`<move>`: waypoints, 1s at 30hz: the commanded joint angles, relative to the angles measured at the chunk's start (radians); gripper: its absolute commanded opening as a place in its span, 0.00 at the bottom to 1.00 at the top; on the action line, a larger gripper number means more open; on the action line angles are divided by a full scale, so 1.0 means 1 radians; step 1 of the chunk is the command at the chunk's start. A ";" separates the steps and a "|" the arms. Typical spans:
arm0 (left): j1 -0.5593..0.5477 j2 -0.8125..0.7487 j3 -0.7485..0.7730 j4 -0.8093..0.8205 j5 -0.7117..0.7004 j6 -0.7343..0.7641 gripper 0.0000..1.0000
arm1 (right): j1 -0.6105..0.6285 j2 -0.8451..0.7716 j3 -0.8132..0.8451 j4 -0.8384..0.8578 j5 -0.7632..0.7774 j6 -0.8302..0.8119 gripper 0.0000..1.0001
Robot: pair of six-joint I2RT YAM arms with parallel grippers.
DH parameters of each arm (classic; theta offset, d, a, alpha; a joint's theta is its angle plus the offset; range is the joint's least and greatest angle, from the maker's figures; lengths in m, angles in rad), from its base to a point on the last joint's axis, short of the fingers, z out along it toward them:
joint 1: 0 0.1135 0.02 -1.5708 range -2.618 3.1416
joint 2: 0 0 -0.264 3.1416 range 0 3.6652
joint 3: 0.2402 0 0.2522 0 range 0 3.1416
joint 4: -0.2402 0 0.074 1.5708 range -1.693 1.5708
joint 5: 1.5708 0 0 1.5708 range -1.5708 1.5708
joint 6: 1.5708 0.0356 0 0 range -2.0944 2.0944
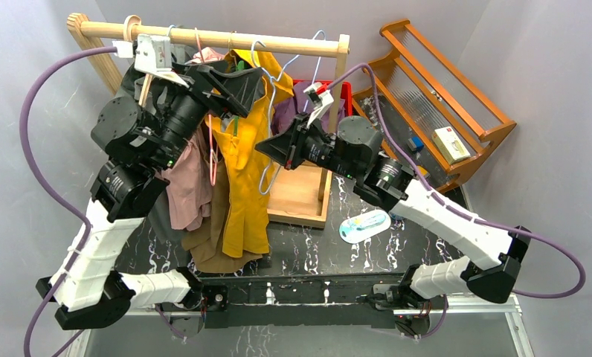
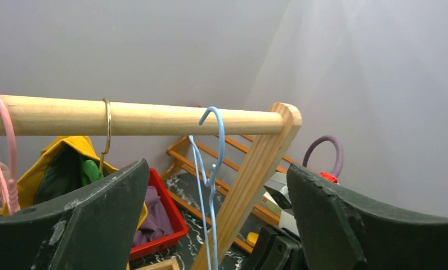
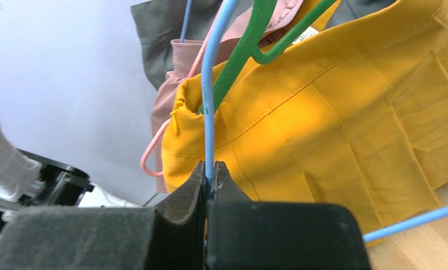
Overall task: Remove the skirt from the hanger
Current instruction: Place the hanger at the clothesline.
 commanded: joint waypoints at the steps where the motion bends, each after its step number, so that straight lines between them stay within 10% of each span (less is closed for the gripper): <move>1: 0.000 -0.054 -0.016 0.042 0.048 0.045 0.98 | -0.022 -0.077 -0.020 0.121 -0.069 0.074 0.00; 30: 0.000 0.009 0.069 -0.356 -0.236 0.086 0.98 | -0.193 -0.254 -0.295 0.334 -0.028 0.562 0.00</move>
